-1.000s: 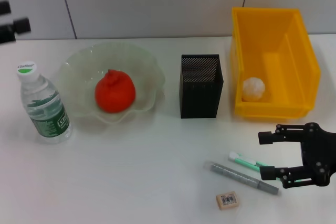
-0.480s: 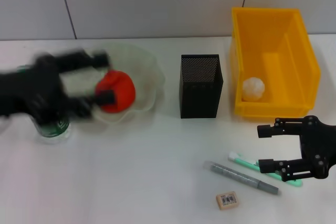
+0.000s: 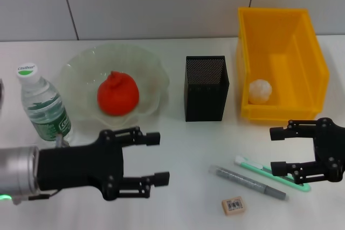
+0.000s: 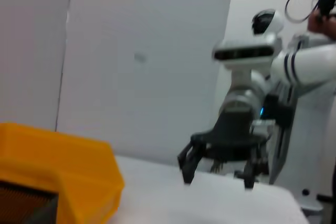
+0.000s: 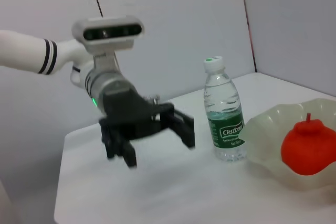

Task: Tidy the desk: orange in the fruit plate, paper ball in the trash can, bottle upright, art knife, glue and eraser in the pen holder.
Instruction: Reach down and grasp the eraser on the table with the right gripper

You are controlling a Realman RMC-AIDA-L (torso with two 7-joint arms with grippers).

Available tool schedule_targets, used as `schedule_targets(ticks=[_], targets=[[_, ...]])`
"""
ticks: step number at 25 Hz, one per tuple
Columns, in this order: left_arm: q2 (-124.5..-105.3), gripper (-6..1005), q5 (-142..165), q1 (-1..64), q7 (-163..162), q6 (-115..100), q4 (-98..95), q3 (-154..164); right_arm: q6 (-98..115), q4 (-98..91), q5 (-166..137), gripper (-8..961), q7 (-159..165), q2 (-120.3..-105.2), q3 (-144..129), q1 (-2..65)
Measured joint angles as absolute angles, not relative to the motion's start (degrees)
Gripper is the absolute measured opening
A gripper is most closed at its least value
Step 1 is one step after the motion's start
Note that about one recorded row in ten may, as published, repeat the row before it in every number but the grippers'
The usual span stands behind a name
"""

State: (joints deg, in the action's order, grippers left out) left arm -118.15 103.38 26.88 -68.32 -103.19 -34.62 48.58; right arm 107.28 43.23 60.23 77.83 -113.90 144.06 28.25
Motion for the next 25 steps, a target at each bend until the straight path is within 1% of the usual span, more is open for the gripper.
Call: schedule_targets(ticks=[1, 4, 10, 14, 15, 16, 17, 19, 21, 23, 25], targets=[[-118.14, 794, 104.32, 26.93, -63.58, -100.41, -31.08, 49.02, 107.29, 43.24, 60.23, 783, 77.86, -113.90, 144.06, 28.27], [-118.14, 793, 104.43, 26.53, -60.03, -98.49, -28.55, 49.73, 107.30, 43.24, 60.23, 783, 77.93, -113.90, 144.05, 28.35], [-118.21, 793, 104.43, 26.25, -58.77, -97.89, -27.62, 49.83, 107.36, 43.54, 60.14, 784, 79.14, -113.82, 143.77, 28.80], [-118.26, 792, 104.43, 26.24, -58.72, -97.59, -27.51, 49.95, 108.27, 46.42, 59.77, 784, 82.63, -113.58, 141.47, 30.24], [-118.26, 792, 104.43, 26.24, -58.72, -97.59, -27.51, 49.95, 108.43, 47.48, 59.69, 784, 84.18, -113.35, 139.76, 30.80], [-118.26, 792, 104.43, 26.24, -58.72, -97.59, -27.51, 49.95, 108.63, 49.38, 59.53, 784, 87.90, -112.62, 134.90, 32.31], [-118.27, 792, 104.43, 26.25, -58.83, -97.54, -27.49, 49.91, 108.63, 49.38, 59.53, 784, 87.90, -112.62, 134.90, 32.31], [-118.29, 792, 104.42, 26.27, -59.05, -97.48, -27.46, 49.81, 108.67, 50.74, 59.03, 784, 91.08, -111.89, 129.38, 34.33], [-118.30, 791, 104.40, 26.25, -58.91, -97.48, -27.45, 49.65, 108.67, 51.73, 57.67, 783, 93.90, -111.47, 124.18, 36.72], [-118.30, 791, 104.40, 26.25, -58.91, -97.48, -27.45, 49.65, 108.68, 52.52, 55.19, 783, 95.54, -111.61, 120.29, 39.46], [-118.30, 791, 104.35, 25.76, -58.71, -97.43, -27.42, 49.53, 108.68, 53.16, 52.29, 783, 95.96, -112.39, 118.39, 42.01]])
